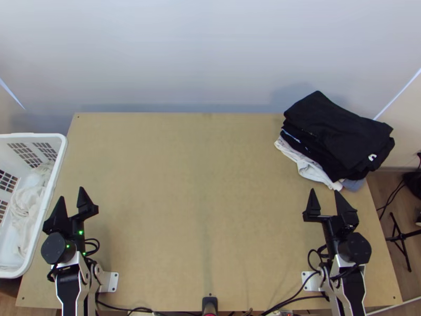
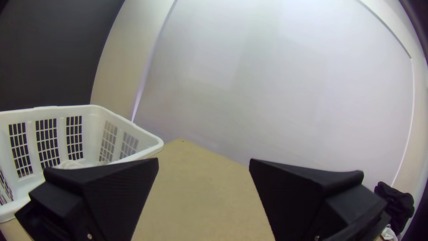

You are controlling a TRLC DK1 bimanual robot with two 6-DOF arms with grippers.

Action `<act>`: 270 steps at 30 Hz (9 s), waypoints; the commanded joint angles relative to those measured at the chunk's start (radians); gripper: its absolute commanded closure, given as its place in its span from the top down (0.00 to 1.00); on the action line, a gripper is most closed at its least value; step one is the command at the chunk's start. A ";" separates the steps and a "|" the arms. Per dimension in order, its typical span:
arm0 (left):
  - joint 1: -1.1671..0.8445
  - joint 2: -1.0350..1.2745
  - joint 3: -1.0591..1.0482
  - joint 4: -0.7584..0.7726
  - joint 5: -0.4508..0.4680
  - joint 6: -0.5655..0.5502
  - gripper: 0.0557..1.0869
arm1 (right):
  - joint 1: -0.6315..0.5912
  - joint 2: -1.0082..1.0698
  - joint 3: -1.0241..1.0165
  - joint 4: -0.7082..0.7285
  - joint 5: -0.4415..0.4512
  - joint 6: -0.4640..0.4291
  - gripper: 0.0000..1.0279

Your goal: Fold the t-shirt

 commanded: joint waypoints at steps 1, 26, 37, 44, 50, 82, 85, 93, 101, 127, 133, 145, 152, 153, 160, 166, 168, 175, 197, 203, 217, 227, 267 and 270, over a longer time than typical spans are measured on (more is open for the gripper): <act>0.007 -0.001 0.000 0.002 0.000 0.064 0.96 | 0.000 0.000 0.000 0.000 0.000 0.000 0.96; -0.037 0.414 0.721 -0.360 0.081 0.281 0.96 | 0.000 0.000 0.000 0.000 0.000 0.000 0.96; 0.320 0.744 1.003 -0.544 0.123 0.533 0.96 | 0.000 0.000 0.000 0.000 0.000 0.000 0.96; 0.598 1.069 1.128 -0.659 0.338 0.614 0.96 | 0.000 0.000 0.000 0.000 0.000 0.000 0.96; 0.699 1.352 1.211 -0.661 0.339 0.719 0.96 | 0.000 0.000 0.000 0.000 0.000 0.000 0.96; 0.799 2.427 1.691 -0.382 0.295 0.913 0.95 | 0.000 0.000 0.000 0.000 0.000 0.000 0.96; 0.807 2.481 1.717 -0.359 0.292 0.921 0.95 | 0.000 0.000 0.000 0.000 0.000 0.000 0.96; 0.811 2.611 1.820 -0.307 0.269 0.941 0.91 | 0.000 0.000 0.000 0.000 0.000 0.000 0.96; 0.828 2.705 1.959 -0.302 0.339 0.860 0.03 | 0.000 0.000 0.000 0.000 0.000 0.000 0.96; 0.718 1.658 1.954 -0.820 0.741 0.515 0.03 | 0.000 0.000 0.000 0.000 0.000 0.000 0.96; 0.644 1.425 1.916 -0.978 0.812 0.533 0.03 | 0.000 0.000 0.000 0.000 0.000 0.000 0.96; -0.086 0.783 1.330 -0.985 0.740 0.409 0.03 | 0.000 0.000 0.001 0.000 0.000 0.000 0.96; -1.014 0.697 0.948 -0.647 0.109 0.076 0.03 | 0.000 0.000 0.000 0.000 0.000 0.000 0.96; -1.079 0.704 0.911 -0.613 0.071 0.070 0.03 | 0.000 0.000 0.000 0.000 0.000 0.000 0.96; -1.353 0.829 0.829 -0.469 -0.027 -0.005 0.03 | 0.000 0.000 0.000 0.000 0.000 0.000 0.96; -1.410 1.019 0.856 -0.303 -0.024 -0.010 0.03 | 0.000 0.000 0.000 0.000 0.000 0.000 0.96; -1.415 1.118 0.901 -0.265 -0.024 -0.024 0.03 | 0.000 0.000 0.000 0.000 0.000 0.000 0.96; -1.424 1.454 1.102 -0.141 -0.027 -0.044 0.03 | 0.000 0.000 0.000 0.000 0.000 0.000 0.96; -1.295 1.602 1.522 -0.343 -0.067 0.028 0.96 | 0.000 0.000 0.000 0.000 0.000 0.000 0.96; -1.050 1.410 1.378 -0.623 -0.027 0.301 0.96 | 0.000 0.000 0.000 0.000 0.000 0.000 0.96; -0.375 1.161 0.879 -0.968 0.230 0.801 0.86 | 0.000 0.000 0.000 0.000 0.000 0.000 0.96; -0.298 1.063 0.707 -0.751 0.264 0.857 0.77 | 0.000 0.000 0.001 0.000 0.000 0.000 0.96; -0.456 1.088 1.207 -0.718 0.336 0.513 0.03 | 0.000 0.000 0.000 0.000 0.000 0.000 0.96; -0.684 1.088 1.211 -0.716 0.253 0.416 0.03 | 0.000 0.000 0.001 0.000 0.000 0.000 0.96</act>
